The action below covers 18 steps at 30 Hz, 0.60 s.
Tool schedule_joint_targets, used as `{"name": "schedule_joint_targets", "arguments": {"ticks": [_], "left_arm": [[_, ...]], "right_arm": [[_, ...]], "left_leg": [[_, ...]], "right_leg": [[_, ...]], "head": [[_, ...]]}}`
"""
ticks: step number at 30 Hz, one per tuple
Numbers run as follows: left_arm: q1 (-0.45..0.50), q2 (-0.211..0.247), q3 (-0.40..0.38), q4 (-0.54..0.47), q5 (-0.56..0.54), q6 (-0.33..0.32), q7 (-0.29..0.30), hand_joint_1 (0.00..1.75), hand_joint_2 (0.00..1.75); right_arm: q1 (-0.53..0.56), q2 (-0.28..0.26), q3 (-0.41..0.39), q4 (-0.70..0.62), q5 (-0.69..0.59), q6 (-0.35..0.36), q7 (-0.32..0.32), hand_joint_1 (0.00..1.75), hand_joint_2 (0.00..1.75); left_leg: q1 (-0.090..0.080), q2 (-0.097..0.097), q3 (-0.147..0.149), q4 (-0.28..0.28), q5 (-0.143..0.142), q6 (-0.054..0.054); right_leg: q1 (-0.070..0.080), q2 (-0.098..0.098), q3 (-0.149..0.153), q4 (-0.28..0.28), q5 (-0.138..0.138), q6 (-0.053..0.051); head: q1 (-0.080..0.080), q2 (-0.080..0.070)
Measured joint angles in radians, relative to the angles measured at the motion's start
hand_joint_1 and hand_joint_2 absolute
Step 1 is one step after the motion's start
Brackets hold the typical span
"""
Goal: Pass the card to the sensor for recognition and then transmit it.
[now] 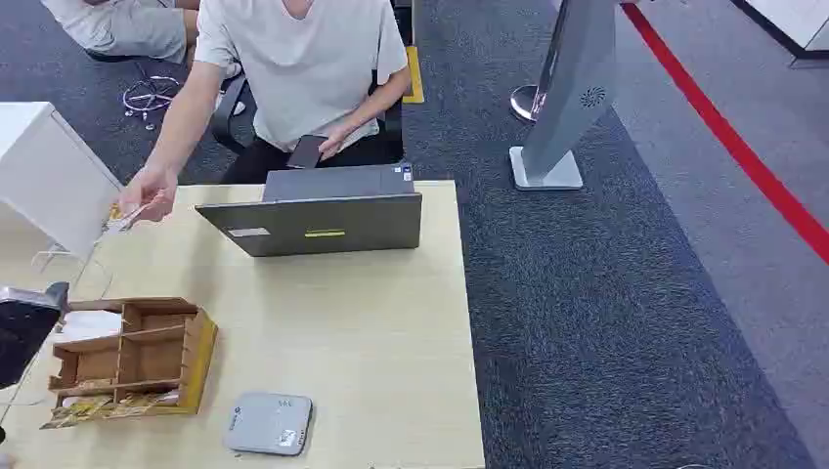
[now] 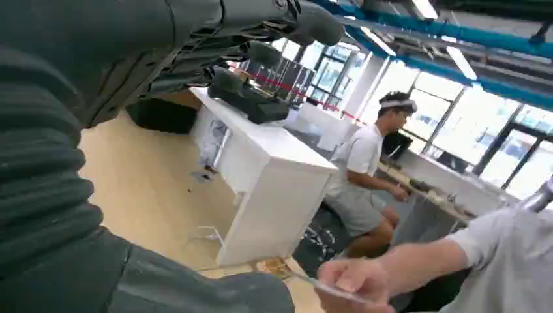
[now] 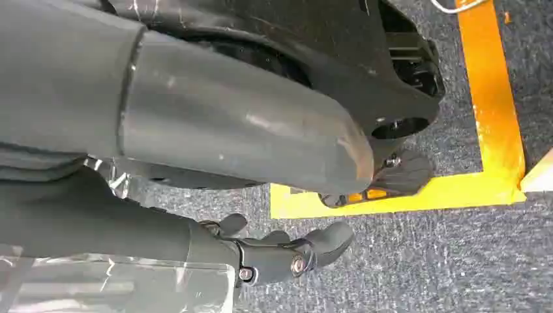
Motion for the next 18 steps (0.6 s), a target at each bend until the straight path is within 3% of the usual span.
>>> {"name": "schedule_joint_targets", "arguments": {"ticks": [11,12,18], "left_arm": [[-0.111,0.099,-0.094,0.094,-0.245,-0.250,0.148,0.00,1.75],[-0.122,0.108,-0.103,0.105,-0.269,-0.275,0.162,1.75,1.75],[-0.172,0.163,-0.153,0.151,-0.400,-0.408,0.237,1.75,1.75]], "right_arm": [[-0.005,-0.008,0.080,0.008,0.015,0.027,0.019,0.00,0.00],[-0.006,-0.010,0.087,0.008,0.015,0.027,0.022,0.00,0.00],[-0.011,-0.016,0.119,0.012,0.003,0.028,0.037,0.00,0.00]], "left_leg": [[0.000,0.000,0.000,0.000,0.000,0.000],[0.000,0.000,0.000,0.000,0.000,0.000],[0.000,0.000,-0.001,0.000,0.000,0.000]], "right_leg": [[0.000,0.000,0.000,0.000,0.000,0.000],[0.000,0.000,0.000,0.000,0.000,0.000],[0.000,0.001,-0.001,0.000,0.000,0.000]], "head": [[0.000,0.000],[0.001,0.000],[0.000,0.000]]}}
